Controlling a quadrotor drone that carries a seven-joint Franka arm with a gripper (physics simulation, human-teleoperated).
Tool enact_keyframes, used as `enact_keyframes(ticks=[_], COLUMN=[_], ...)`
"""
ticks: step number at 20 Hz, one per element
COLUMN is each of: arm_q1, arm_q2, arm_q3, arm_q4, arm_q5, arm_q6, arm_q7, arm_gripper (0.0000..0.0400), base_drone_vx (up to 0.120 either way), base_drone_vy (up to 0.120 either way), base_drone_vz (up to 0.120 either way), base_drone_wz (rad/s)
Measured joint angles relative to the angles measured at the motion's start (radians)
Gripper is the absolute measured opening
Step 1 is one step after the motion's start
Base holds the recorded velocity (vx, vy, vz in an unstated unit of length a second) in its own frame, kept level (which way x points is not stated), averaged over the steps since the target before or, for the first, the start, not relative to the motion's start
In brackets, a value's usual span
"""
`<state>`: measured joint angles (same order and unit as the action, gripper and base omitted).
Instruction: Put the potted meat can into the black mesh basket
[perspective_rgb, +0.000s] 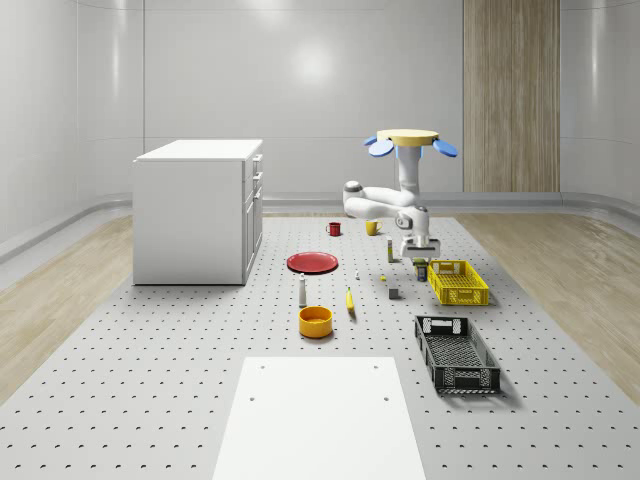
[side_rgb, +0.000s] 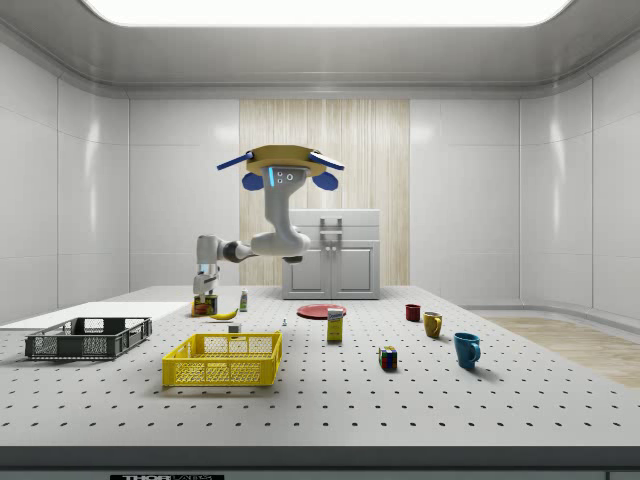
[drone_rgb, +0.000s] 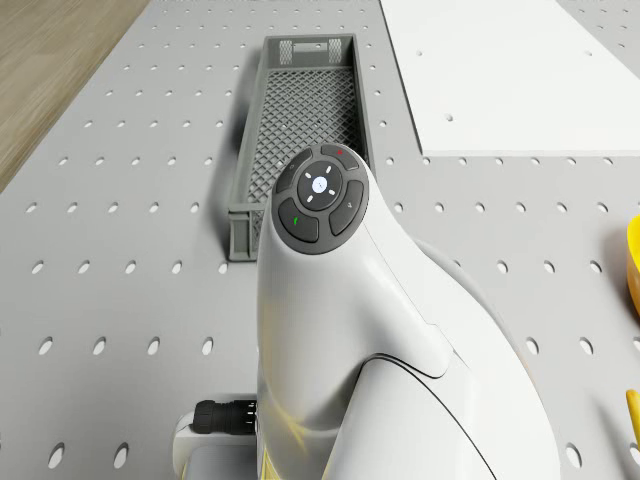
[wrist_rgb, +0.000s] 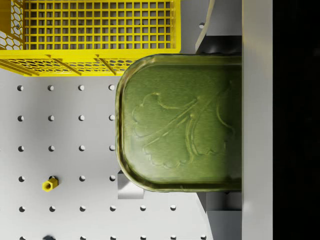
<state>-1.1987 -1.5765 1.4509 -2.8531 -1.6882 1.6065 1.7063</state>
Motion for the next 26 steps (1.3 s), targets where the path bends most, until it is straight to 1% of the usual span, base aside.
enact_keyframes(ticks=[2, 26], arm_q1=[0.000, -0.001], arm_q2=[-0.001, -0.008], arm_q3=[0.000, 0.001], arm_q4=[0.000, 0.000], arm_q5=[0.000, 0.003], arm_q6=[0.001, 0.008], arm_q7=[0.000, 0.001], arm_gripper=[0.0291, 0.0291], base_drone_vx=[0.120, 0.120], base_drone_vy=[0.080, 0.000], base_drone_vz=[0.000, 0.000], base_drone_wz=[0.000, 0.000])
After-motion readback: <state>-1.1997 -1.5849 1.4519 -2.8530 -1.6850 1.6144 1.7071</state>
